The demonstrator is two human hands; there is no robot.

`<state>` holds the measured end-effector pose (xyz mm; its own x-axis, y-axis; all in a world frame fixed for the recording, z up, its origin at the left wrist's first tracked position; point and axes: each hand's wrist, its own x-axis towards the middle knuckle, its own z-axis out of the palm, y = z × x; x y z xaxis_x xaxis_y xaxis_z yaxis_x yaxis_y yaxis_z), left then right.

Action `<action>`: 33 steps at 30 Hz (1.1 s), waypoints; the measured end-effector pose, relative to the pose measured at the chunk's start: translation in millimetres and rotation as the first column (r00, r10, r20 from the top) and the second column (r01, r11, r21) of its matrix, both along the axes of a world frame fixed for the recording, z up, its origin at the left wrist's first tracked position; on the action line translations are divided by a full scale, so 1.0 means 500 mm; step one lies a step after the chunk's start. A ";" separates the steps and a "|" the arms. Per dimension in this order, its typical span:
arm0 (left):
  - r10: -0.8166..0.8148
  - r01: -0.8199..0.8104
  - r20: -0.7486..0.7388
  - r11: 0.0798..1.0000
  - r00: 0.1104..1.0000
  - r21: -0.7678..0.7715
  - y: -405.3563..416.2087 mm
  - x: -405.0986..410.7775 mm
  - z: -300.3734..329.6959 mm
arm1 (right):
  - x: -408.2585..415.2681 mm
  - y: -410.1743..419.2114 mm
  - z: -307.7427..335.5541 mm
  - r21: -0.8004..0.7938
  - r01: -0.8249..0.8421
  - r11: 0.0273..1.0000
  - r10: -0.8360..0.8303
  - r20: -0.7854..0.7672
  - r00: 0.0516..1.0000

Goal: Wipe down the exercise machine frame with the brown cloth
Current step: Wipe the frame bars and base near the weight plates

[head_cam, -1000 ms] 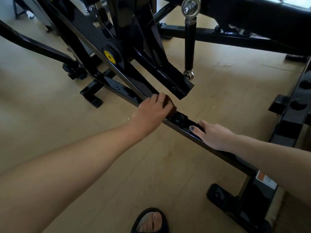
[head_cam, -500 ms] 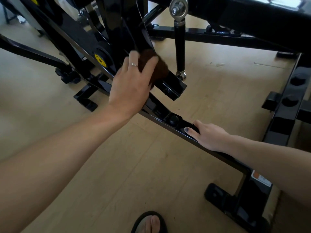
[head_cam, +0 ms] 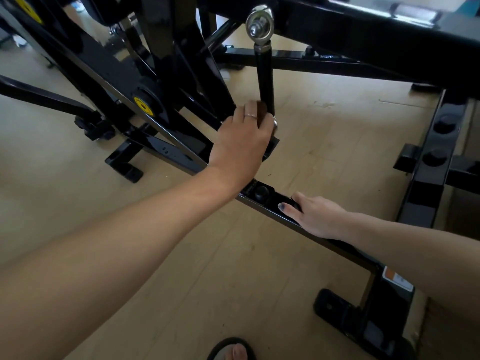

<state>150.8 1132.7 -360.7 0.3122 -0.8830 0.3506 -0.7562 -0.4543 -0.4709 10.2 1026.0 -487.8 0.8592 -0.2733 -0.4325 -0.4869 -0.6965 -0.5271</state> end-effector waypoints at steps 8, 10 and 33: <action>-0.034 0.031 -0.151 0.999 0.988 -0.021 0.009 0.007 -0.010 | -0.002 -0.001 -0.006 -0.015 0.007 1.000 -0.007 0.017 1.000; 0.048 -0.053 -0.097 0.997 0.994 -0.049 0.021 0.048 0.034 | -0.004 0.000 -0.006 -0.021 0.006 1.000 -0.005 0.020 1.000; 0.007 -0.020 -0.145 0.996 0.989 -0.085 0.084 0.071 0.049 | 0.003 0.006 0.009 0.022 0.020 1.000 -0.020 0.013 1.000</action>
<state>186.3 1174.6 -335.9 0.3769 -0.8469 0.3750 -0.8070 -0.4990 -0.3159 11.7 1029.0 -483.5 0.8591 -0.2811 -0.4277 -0.4939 -0.6745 -0.5487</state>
